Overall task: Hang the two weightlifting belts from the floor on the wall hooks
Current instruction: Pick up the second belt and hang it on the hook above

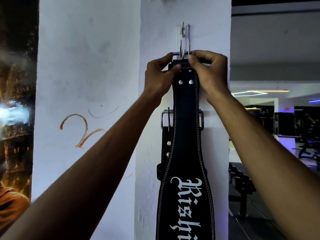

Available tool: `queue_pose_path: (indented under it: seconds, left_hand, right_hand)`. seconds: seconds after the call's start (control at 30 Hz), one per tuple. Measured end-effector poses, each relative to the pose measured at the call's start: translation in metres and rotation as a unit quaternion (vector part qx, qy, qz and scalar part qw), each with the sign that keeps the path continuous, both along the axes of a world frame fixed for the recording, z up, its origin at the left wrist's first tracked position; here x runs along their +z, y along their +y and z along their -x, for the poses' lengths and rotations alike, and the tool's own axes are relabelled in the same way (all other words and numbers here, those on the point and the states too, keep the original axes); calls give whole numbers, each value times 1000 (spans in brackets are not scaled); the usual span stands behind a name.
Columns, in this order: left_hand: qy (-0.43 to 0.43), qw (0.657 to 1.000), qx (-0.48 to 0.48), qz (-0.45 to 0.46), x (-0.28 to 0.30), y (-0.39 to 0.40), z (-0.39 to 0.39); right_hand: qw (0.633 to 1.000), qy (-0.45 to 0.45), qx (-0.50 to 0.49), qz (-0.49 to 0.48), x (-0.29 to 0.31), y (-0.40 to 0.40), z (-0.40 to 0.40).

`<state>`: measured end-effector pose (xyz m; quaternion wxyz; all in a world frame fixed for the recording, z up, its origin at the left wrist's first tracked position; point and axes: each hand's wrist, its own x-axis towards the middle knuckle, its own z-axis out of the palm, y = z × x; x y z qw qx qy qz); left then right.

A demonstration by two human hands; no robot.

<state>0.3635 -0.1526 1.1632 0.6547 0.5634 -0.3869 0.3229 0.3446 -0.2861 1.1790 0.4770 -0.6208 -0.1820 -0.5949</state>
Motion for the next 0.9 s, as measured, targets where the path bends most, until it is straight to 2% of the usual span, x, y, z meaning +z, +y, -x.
queue_pose_path:
  seconds: [0.1,0.27,0.43,0.53,0.67,0.77,0.9]
  left_hand:
    - [7,1000,-24,-6,-8,2,-4]
    - [4,1000,-21,11,-14,1,-5]
    - [-16,1000,-19,-18,-14,5,-9]
    - [-1,1000,0,-24,-13,6,-9]
    - [13,998,37,-49,-5,6,-7]
    - [34,993,107,-29,6,5,-7]
    - [59,990,126,-16,11,3,-8]
  right_hand:
    - [1000,6,22,-5,-8,-2,0]
    - [1000,-2,3,7,-14,0,3]
    - [999,28,14,-10,-14,-3,2]
    - [997,63,33,-25,-9,-3,4]
    - [997,49,31,-42,-7,0,2]
    - [997,47,24,-55,-6,0,-1]
    - [997,46,18,-58,-6,-1,-2]
